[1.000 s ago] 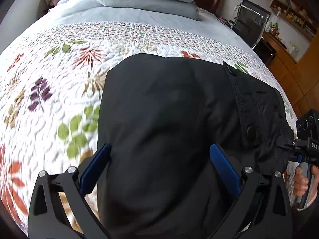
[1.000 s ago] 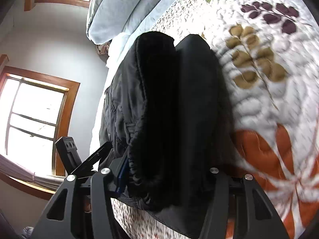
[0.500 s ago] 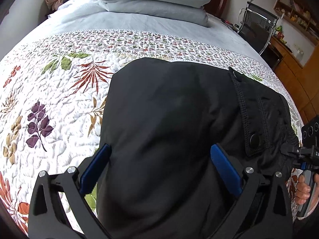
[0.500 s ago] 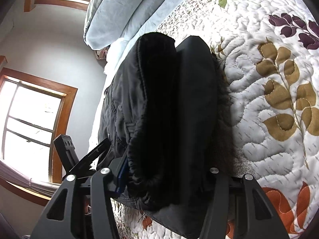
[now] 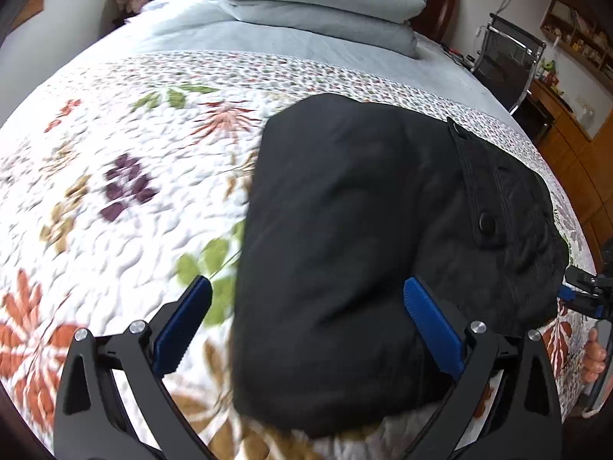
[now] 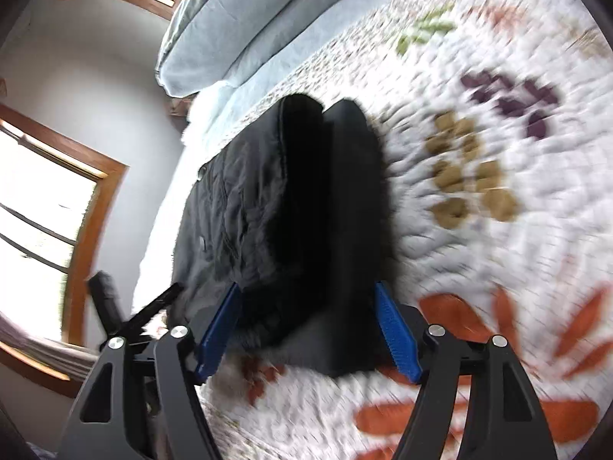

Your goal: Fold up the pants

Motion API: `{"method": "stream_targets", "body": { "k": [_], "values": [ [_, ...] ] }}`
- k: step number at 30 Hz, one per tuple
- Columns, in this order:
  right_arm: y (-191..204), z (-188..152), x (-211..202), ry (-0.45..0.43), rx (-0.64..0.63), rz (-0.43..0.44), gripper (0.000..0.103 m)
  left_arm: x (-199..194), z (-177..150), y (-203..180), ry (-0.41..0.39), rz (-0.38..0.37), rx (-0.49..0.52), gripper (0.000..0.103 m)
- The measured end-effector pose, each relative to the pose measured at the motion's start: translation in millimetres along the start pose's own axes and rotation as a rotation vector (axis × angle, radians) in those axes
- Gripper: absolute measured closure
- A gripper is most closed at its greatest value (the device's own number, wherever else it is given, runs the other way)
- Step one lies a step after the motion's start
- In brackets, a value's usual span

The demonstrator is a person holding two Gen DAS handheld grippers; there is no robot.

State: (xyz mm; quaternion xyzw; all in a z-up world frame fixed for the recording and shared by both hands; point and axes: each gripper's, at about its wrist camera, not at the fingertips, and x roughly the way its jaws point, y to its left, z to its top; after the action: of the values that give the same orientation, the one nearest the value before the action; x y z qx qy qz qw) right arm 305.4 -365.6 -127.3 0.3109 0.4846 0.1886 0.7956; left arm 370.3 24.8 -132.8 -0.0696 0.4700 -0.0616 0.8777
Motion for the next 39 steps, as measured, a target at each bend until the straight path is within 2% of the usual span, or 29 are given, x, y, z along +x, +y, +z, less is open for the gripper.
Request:
{"method": "stream_targets", "body": {
  "k": [1,4,11,18,27,39],
  "values": [
    [7.1,-7.7,-13.0,-0.019,-0.048,-0.074,0.03,-6.9,-3.6,1.7,-0.007,0.011,-0.003,0.003],
    [24.7,-23.8,-37.7,-0.056,-0.132,-0.182,0.03,-29.6,-15.6,4.4,-0.03,0.032,-0.003,0.003],
    [66.0,-53.1,-71.2,-0.134,-0.188,-0.235,0.03,-78.1,-42.1,-4.7,-0.064,0.037,0.019,0.003],
    [137.7,-67.0,-69.0,-0.202,-0.325,-0.375,0.028,-123.4,-53.0,-35.8,-0.103,0.015,0.066,0.003],
    [191.3,-87.9,-91.5,-0.283,-0.412,-0.395,0.024,-175.5,-57.5,-49.2,-0.162,-0.001,0.075,0.003],
    [221.2,-114.0,-107.7,-0.314,-0.455,-0.375,0.021,-211.9,-65.0,-40.6,-0.208,0.023,0.044,0.003]
  ]
}}
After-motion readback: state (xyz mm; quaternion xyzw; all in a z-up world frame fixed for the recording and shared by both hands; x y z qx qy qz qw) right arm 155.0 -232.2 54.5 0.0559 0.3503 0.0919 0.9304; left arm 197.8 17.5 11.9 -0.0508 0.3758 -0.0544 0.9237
